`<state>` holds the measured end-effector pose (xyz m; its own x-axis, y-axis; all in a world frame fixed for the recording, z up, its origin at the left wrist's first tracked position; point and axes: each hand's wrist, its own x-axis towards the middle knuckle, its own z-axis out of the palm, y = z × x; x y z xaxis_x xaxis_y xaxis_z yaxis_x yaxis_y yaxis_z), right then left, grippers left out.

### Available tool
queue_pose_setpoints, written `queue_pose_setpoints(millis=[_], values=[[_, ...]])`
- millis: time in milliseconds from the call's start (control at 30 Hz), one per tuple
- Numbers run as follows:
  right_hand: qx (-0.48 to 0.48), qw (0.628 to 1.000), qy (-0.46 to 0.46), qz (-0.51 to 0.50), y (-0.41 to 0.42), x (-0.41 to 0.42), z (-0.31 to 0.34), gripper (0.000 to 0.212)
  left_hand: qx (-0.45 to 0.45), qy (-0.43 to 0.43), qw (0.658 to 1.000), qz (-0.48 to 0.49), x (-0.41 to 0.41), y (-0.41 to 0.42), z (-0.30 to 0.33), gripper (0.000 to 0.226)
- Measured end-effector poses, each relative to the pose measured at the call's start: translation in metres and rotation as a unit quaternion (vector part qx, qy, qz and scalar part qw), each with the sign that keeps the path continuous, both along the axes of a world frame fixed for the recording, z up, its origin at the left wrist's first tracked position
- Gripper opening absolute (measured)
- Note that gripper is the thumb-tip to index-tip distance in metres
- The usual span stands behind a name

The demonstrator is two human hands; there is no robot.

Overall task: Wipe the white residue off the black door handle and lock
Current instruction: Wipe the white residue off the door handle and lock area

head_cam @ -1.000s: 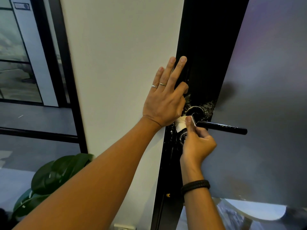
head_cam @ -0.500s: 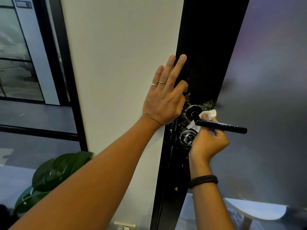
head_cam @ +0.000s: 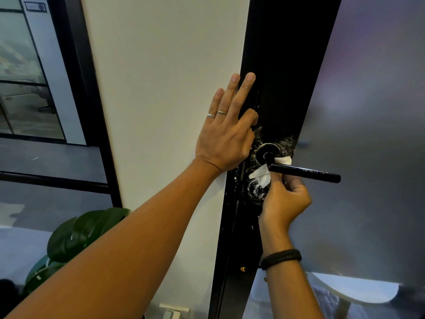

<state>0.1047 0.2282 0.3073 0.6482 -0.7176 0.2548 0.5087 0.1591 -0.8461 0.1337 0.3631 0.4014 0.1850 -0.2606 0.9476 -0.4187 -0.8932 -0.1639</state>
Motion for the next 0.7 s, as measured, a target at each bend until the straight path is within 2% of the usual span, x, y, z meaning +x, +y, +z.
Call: queue_pose_setpoints(millis=[133,200,267,433,500,567,700], values=[[-0.138,0.989,0.025,0.037,-0.024,-0.055,-0.018,0.003,0.002,-0.001,1.0,-0.002,0.002,0.001,-0.001,0.011],[-0.216,0.976,0.015,0.035,-0.037,-0.08,-0.016,0.015,0.006,-0.001,1.0,-0.001,0.001,0.001,-0.002,0.012],[-0.291,0.956,-0.016,0.016,-0.05,-0.096,-0.001,0.015,0.008,0.0,1.0,-0.002,-0.001,0.001,-0.002,0.011],[-0.478,0.868,-0.124,-0.055,-0.074,-0.088,0.08,0.014,0.009,0.004,1.0,-0.003,-0.003,0.002,0.0,0.011],[-0.551,0.827,-0.107,-0.039,-0.077,-0.061,0.11,0.012,0.008,0.003,1.0,-0.003,-0.003,0.003,-0.001,0.012],[-0.62,0.783,-0.053,-0.011,-0.079,-0.029,0.125,0.013,0.012,0.004,1.0,-0.002,-0.002,0.002,0.0,0.012],[-0.691,0.723,-0.006,-0.01,-0.076,0.003,0.125,0.011,0.014,-0.002,1.0,-0.001,0.0,0.003,-0.002,0.011]])
